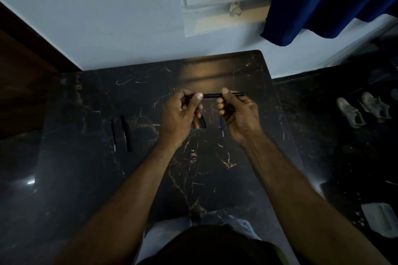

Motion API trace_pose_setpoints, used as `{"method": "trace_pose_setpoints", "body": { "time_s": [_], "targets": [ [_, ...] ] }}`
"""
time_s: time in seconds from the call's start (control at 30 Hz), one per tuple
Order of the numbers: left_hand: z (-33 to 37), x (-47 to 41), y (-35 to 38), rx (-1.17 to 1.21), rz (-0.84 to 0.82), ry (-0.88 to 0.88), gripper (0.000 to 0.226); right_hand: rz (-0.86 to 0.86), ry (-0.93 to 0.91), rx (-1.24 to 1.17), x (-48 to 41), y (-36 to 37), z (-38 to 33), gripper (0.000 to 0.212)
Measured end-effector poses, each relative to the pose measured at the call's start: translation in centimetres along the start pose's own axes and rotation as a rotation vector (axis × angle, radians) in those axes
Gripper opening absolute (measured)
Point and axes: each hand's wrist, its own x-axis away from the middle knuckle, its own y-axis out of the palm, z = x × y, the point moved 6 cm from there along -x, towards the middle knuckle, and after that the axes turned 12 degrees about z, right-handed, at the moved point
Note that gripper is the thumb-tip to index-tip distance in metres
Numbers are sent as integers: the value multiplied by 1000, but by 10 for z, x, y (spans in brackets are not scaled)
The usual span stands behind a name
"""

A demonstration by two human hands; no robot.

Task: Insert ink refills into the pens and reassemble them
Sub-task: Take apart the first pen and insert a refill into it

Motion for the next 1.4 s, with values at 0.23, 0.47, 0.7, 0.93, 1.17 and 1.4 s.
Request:
{"method": "trace_pose_setpoints", "body": {
  "time_s": [0.23,0.47,0.7,0.93,1.17,1.4],
  "targets": [
    [1,9,5,-132,-37,84,22,13,3,-17,21,-14,6,6],
    [7,14,11,-298,-237,354,12,76,-70,22,35,-29,-4,10],
    [36,19,11,-546,-388,751,27,25,-18,84,39,-22,-16,13],
    [41,23,-6,-585,-309,800,34,-64,-38,95,44,-9,-7,20],
    [2,13,-4,-180,-429,-73,67,-92,-101,92,48,-2,-8,21],
    [18,10,-11,-97,-251,109,18,2,-150,38,47,-4,-12,19]
  ]
}}
